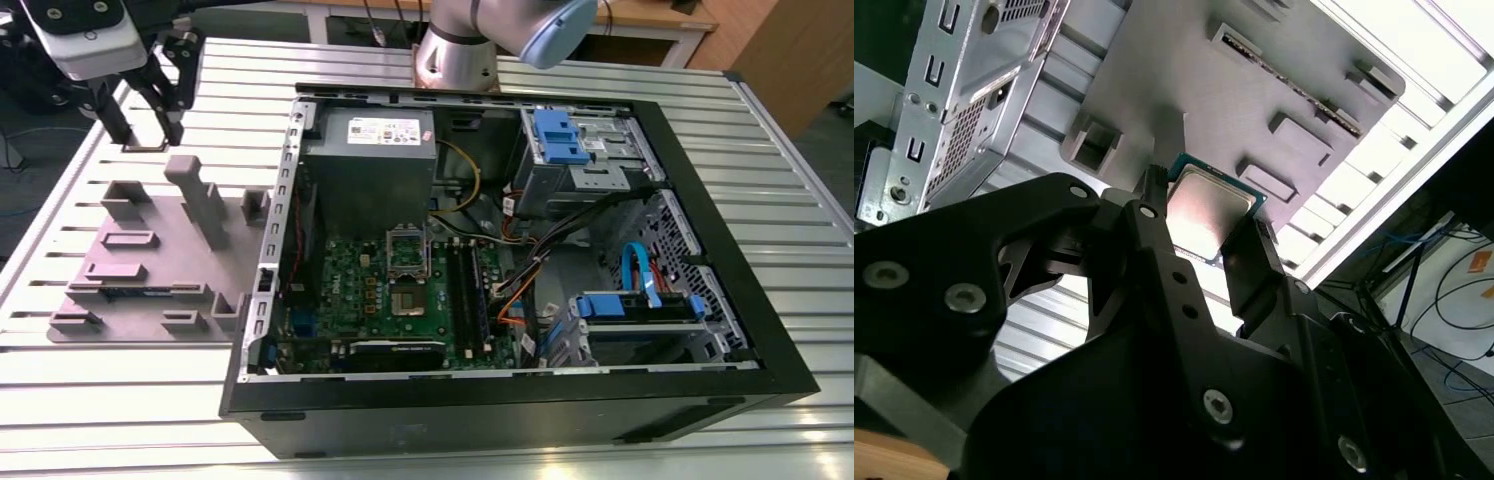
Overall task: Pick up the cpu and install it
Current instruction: 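Pick up the cpu and move it towards the insertion slot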
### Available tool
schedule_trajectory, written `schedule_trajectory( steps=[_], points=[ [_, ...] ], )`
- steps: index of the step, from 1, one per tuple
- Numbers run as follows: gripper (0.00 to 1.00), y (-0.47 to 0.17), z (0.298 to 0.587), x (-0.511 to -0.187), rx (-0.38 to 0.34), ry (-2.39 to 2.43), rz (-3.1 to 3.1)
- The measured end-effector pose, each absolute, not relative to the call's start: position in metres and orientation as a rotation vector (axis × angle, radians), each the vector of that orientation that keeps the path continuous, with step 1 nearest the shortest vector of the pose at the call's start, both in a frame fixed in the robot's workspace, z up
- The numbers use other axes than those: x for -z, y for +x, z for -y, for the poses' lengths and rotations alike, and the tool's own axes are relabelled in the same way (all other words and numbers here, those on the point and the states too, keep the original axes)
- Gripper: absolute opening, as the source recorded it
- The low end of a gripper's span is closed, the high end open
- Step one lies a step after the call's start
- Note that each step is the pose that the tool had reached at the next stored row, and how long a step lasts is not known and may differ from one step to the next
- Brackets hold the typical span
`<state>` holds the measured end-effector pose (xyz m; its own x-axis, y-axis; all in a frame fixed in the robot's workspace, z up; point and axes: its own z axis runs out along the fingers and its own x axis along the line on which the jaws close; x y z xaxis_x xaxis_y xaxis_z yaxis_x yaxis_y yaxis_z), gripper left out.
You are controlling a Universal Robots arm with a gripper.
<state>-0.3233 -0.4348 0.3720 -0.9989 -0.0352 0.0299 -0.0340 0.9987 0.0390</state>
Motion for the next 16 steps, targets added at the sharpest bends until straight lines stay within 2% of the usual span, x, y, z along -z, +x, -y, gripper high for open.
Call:
schedule_trajectory(
  steps=[16],
  points=[
    [0.47, -0.3136, 0.4348, -0.3720, 0.060, 0.054, 3.110]
  ],
)
